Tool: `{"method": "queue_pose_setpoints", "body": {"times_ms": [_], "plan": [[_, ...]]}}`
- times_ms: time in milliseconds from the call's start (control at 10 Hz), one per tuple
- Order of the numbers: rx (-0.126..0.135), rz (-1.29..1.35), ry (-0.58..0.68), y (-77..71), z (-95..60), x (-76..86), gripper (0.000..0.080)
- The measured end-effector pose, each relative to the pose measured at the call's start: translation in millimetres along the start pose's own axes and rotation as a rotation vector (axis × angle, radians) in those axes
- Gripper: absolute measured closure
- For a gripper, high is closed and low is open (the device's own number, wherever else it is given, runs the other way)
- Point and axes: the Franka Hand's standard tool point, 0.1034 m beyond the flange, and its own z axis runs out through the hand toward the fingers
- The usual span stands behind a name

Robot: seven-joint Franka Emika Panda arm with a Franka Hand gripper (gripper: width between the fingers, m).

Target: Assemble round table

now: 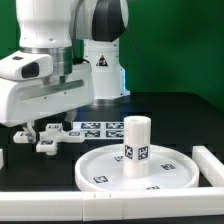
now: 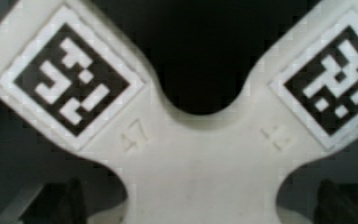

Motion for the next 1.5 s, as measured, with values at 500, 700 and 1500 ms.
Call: {"method": "queue_pose_setpoints", "body": {"times_ms": [500,700,1500], "plan": [[0.007,0.001,-0.005,-1.4,3.8,-2.2,0.015],[0.008,0.001,-0.005,-1.7,4.3,-2.3,0.036],[0.036,0.012,-0.018,-16.6,-22.2,24.6,0.0357]]}}
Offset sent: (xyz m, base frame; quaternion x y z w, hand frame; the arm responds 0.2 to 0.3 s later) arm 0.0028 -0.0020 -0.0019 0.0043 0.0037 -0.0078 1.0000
